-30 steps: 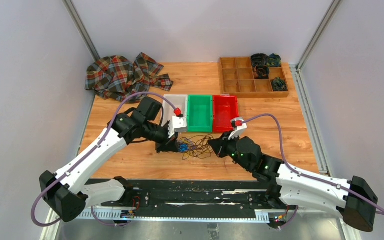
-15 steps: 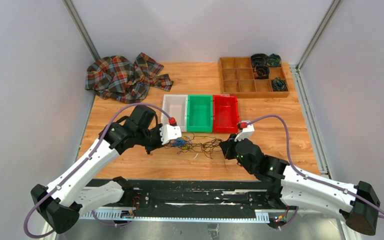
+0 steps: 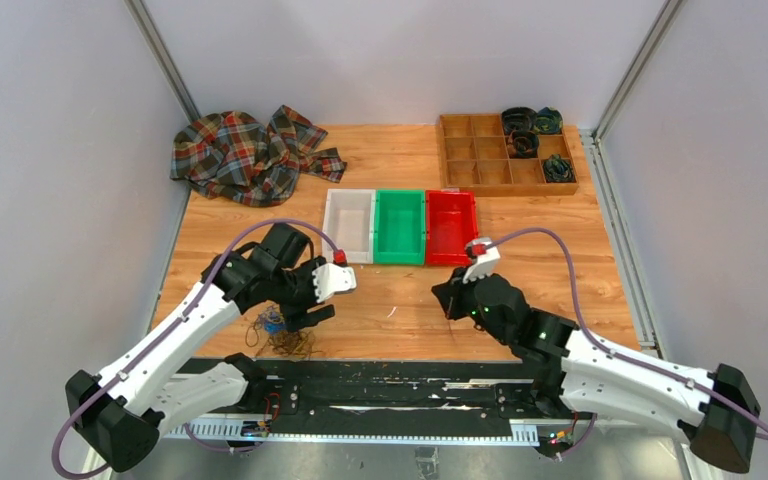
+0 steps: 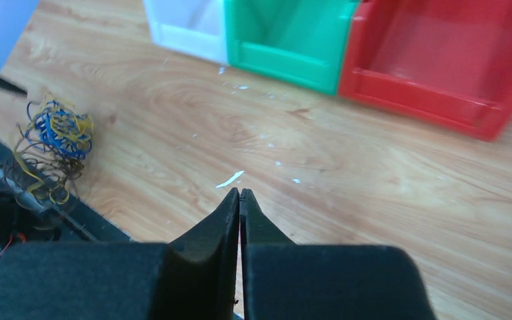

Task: Untangle the cables

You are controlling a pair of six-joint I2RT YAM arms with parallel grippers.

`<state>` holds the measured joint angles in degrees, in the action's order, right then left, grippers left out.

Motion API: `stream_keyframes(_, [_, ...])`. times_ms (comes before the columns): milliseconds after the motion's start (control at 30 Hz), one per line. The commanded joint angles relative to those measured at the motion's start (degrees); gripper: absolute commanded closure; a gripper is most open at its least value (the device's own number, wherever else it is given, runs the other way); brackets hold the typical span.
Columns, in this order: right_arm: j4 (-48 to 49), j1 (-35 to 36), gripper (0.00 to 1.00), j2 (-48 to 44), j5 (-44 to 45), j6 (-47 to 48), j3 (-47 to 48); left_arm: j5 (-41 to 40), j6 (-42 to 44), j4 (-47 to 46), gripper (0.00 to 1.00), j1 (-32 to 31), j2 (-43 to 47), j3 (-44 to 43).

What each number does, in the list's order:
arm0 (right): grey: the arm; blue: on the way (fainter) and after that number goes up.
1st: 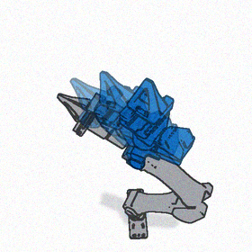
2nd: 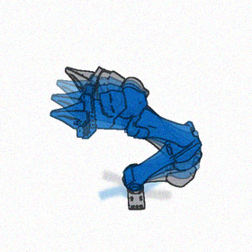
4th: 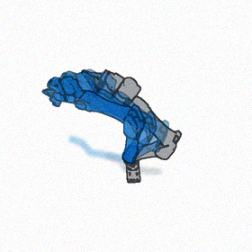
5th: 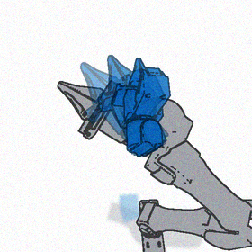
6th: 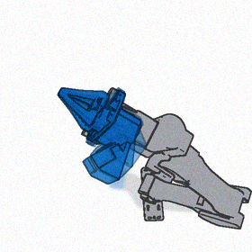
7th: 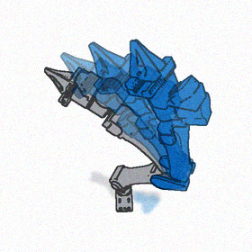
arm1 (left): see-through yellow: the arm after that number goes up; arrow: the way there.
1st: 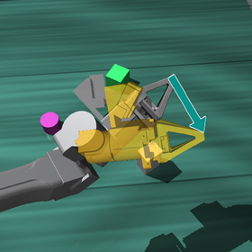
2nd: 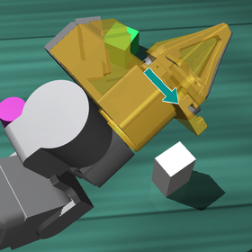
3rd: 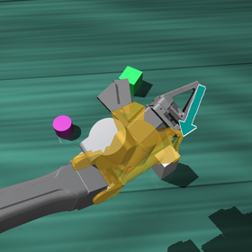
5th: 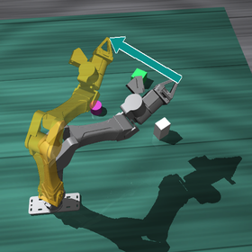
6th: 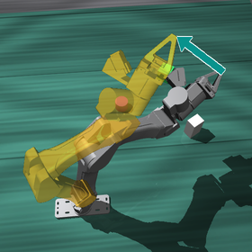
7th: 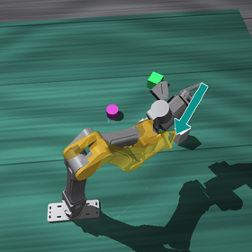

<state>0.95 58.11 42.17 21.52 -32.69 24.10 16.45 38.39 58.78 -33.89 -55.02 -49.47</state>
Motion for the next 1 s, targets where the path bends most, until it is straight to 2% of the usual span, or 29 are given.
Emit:
stream_keyframes(0, [5.0,-0.4,0.96,7.2,-11.3,3.0,5.9,2.6,-1.5,-2.2,0.26,0.1,-1.1,-5.9])
stream_keyframes(133, [7.3,-0.2,0.88,13.2,-14.2,2.7,7.4,-2.4,2.9,-2.2,0.24,0.2,-2.4,-5.7])
stream_keyframes(233, [9.2,0.1,0.85,15.0,-14.2,2.0,6.2,-4.6,10.5,-1.4,0.25,0.6,-1.3,-0.6])
stream_keyframes(400, [9.0,0.2,0.82,12.4,-12.4,1.6,3.5,-10.8,23.4,2.8,0.27,1.0,-0.6,7.7])
stream_keyframes(500, [8.5,0.2,0.81,10.2,-11.4,1.7,2.1,-15.0,27.8,2.1,0.27,1.6,-2.3,10.6])
stream_keyframes(600, [8.1,0.2,0.80,9.5,-11.1,1.6,1.7,-17.4,28.5,-2.8,0.30,1.6,-3.3,13.5])
stream_keyframes(700, [8.1,0.2,0.81,9.3,-11.0,1.3,1.7,-15.1,29.0,-6.0,0.45,1.6,-4.8,14.9])
stream_keyframes(733, [8.0,0.2,0.82,9.3,-10.9,1.3,1.7,-13.7,28.8,-6.0,0.54,1.6,-5.6,14.6])
stream_keyframes(833, [7.6,0.1,0.85,8.5,-10.4,1.3,1.8,-9.5,25.3,-6.0,0.92,1.6,-7.4,10.6])
stream_keyframes(867, [7.6,0.1,0.86,8.0,-10.0,1.3,1.7,-8.3,23.6,-5.9,0.98,1.6,-7.5,8.5])
stream_keyframes(967, [8.5,0.1,0.87,6.8,-9.2,1.4,1.2,-3.3,18.4,-5.3,0.99,1.6,-6.8,1.0])
